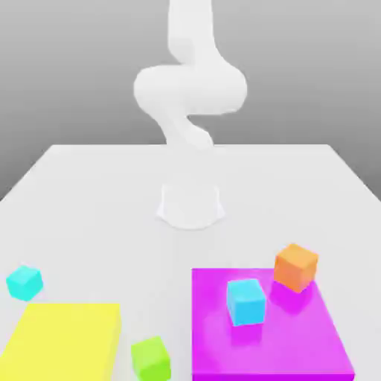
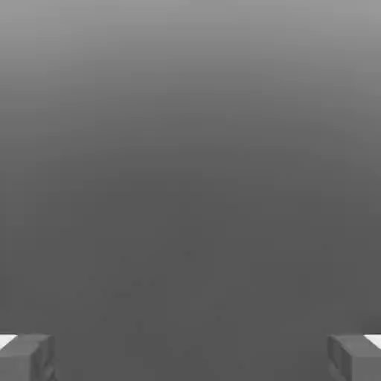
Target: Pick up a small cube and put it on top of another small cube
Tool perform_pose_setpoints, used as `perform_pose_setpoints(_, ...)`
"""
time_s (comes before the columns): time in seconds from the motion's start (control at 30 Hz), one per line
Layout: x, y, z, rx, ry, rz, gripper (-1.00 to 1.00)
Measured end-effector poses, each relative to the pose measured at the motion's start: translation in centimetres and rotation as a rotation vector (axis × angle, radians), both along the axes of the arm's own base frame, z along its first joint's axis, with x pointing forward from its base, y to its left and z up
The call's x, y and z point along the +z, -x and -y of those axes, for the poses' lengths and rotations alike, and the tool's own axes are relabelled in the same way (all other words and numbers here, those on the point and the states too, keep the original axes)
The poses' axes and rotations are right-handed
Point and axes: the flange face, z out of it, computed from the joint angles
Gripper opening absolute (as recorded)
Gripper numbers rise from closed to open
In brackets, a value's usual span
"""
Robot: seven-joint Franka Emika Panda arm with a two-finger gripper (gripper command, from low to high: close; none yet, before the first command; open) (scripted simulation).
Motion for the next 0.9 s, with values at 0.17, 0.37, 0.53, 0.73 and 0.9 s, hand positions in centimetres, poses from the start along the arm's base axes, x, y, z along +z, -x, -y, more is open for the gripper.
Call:
perform_pose_setpoints(0.17,-9.3,-4.5,7.3,-0.331,-0.128,-0.127,0.00)
perform_pose_setpoints(0.37,-21.1,-5.2,16.6,-0.727,-0.284,-0.250,0.00)
perform_pose_setpoints(0.53,-31.2,-2.2,23.4,-1.061,-0.421,-0.336,0.00)
perform_pose_setpoints(0.73,-42.8,5.1,29.4,-1.483,-0.600,-0.421,0.00)
perform_pose_setpoints(0.9,-50.2,8.4,30.2,-1.658,-0.681,-0.461,0.00)
